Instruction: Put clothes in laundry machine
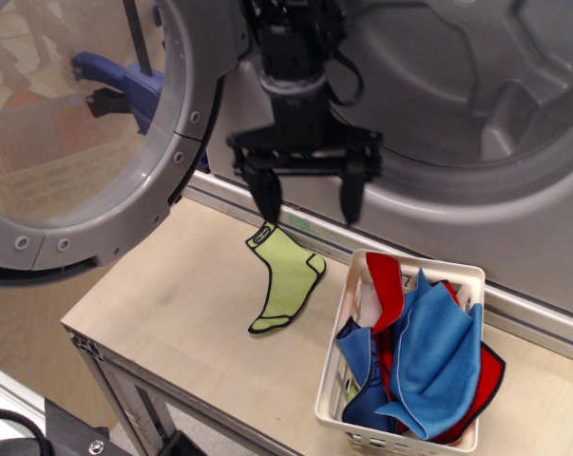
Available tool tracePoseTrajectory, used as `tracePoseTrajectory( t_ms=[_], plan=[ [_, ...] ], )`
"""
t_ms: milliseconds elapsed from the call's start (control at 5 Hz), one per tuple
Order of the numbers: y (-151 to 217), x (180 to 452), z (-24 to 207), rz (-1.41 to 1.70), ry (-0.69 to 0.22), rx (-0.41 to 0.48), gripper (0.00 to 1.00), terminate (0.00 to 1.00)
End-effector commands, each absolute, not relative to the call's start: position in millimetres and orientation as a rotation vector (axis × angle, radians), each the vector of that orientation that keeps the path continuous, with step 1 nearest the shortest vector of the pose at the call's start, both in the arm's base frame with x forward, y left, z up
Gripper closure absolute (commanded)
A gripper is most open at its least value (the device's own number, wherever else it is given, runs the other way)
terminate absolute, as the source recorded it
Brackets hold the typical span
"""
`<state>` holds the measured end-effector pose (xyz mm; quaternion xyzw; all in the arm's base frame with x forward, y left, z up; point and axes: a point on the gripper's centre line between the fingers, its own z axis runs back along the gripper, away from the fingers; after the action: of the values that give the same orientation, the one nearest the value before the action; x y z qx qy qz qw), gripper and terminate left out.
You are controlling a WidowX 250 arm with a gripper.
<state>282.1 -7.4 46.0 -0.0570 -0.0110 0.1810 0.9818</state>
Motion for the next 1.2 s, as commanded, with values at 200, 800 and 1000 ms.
tracePoseTrajectory(
  t_ms=[200, 800, 1000],
  plan=[
    [-67, 255, 33, 0.296, -0.009, -0.185, 0.0, 0.0],
    [-89, 239, -10, 0.273, 0.016, -0.18, 0.0, 0.0],
    [-92, 241, -29, 0.299, 0.001, -0.177, 0.0, 0.0]
  ],
)
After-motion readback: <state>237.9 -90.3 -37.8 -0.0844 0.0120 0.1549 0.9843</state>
